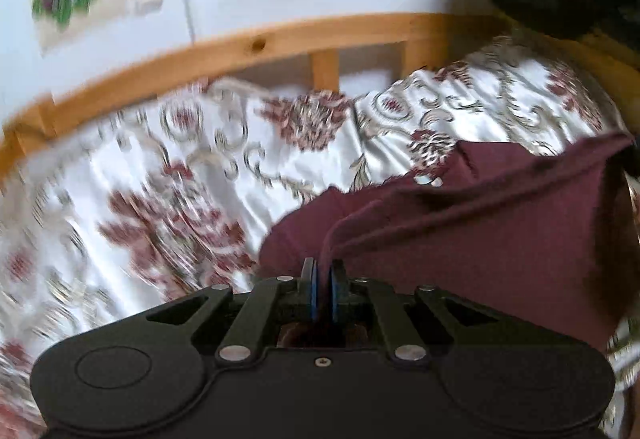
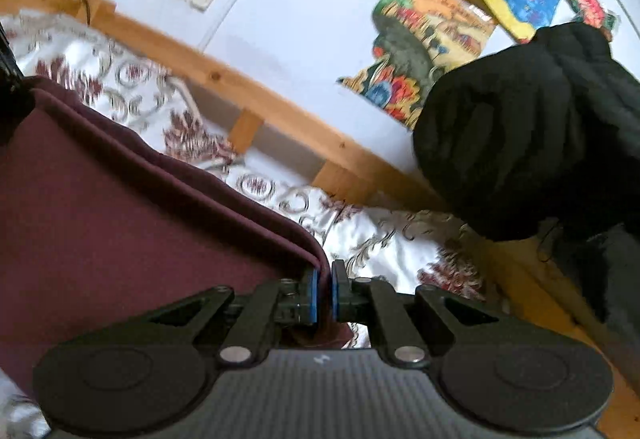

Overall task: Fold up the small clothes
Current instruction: 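Lift the hem with both grippers and fold it over toward the collar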

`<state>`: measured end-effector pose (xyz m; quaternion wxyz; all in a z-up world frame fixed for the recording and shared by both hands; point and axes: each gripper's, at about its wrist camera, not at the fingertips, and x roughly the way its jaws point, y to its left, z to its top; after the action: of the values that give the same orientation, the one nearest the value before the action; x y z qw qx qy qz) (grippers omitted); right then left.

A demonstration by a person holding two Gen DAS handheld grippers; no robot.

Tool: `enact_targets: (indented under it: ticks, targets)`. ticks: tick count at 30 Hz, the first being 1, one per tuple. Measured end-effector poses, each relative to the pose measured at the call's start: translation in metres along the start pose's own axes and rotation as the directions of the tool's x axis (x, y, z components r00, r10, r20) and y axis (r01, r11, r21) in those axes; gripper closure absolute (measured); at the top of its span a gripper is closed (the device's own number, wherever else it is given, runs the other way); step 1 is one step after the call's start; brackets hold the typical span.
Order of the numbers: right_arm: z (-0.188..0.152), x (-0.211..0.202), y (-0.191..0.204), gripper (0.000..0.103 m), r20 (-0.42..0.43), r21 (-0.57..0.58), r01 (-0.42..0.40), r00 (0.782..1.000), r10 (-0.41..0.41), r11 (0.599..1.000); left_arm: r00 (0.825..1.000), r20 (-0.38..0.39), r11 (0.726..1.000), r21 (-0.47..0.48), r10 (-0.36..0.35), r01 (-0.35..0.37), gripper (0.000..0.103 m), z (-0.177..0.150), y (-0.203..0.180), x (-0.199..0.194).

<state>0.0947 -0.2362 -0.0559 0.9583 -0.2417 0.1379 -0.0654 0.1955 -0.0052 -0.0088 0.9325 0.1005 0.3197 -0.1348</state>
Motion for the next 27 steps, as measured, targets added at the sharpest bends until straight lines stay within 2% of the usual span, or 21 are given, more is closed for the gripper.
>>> enact_targets:
  ticks: [3, 6, 9, 12, 15, 20, 23, 25, 26, 27]
  targets:
    - [-0.005, 0.024, 0.008, 0.096, -0.007, -0.018, -0.009, 1.0, 0.009, 1.0, 0.999, -0.005, 0.998, -0.051, 0.045, -0.045, 0.093, -0.007, 0.004, 0.024]
    - [-0.014, 0.047, 0.023, 0.095, -0.013, -0.085, 0.008, 1.0, -0.009, 0.996, 0.996, 0.013, 0.996, -0.014, 0.09, -0.09, 0.093, -0.012, 0.001, 0.04]
    - [-0.014, 0.062, 0.035, 0.095, 0.017, -0.121, 0.031, 0.999, -0.03, 0.992, 0.994, 0.028, 0.992, -0.064, 0.108, -0.106, 0.093, -0.007, 0.008, 0.051]
    - [-0.01, 0.077, 0.041, 0.095, 0.038, -0.106, 0.049, 0.998, -0.045, 0.993, 0.993, 0.026, 0.988, -0.111, 0.112, -0.108, 0.091, 0.001, 0.015, 0.058]
    - [-0.013, 0.088, 0.044, 0.095, 0.022, -0.112, 0.046, 0.999, -0.044, 0.993, 0.996, 0.008, 0.986, -0.142, 0.092, -0.09, 0.089, -0.001, 0.02, 0.071]
    - [-0.021, 0.094, 0.042, 0.094, -0.031, -0.099, 0.019, 0.999, -0.022, 0.995, 1.0, -0.022, 0.972, -0.236, 0.0, -0.005, 0.088, -0.012, 0.032, 0.08]
    - [-0.022, 0.093, 0.041, 0.09, -0.036, -0.094, 0.017, 0.999, -0.021, 0.995, 1.0, -0.004, 0.954, -0.299, -0.022, 0.02, 0.075, -0.012, 0.042, 0.077]
    - [-0.023, 0.094, 0.041, 0.083, -0.047, -0.084, 0.014, 0.999, -0.018, 0.996, 1.0, -0.002, 0.946, -0.323, -0.027, 0.025, 0.061, -0.013, 0.045, 0.077]
    - [-0.023, 0.095, 0.04, 0.072, -0.057, -0.076, 0.011, 0.998, -0.015, 0.997, 0.999, -0.002, 0.943, -0.331, -0.035, 0.032, 0.058, -0.014, 0.046, 0.077]
    - [-0.024, 0.096, 0.039, 0.063, -0.065, -0.067, 0.007, 0.998, -0.012, 0.998, 0.999, -0.005, 0.94, -0.338, -0.05, 0.046, 0.049, -0.015, 0.047, 0.077]
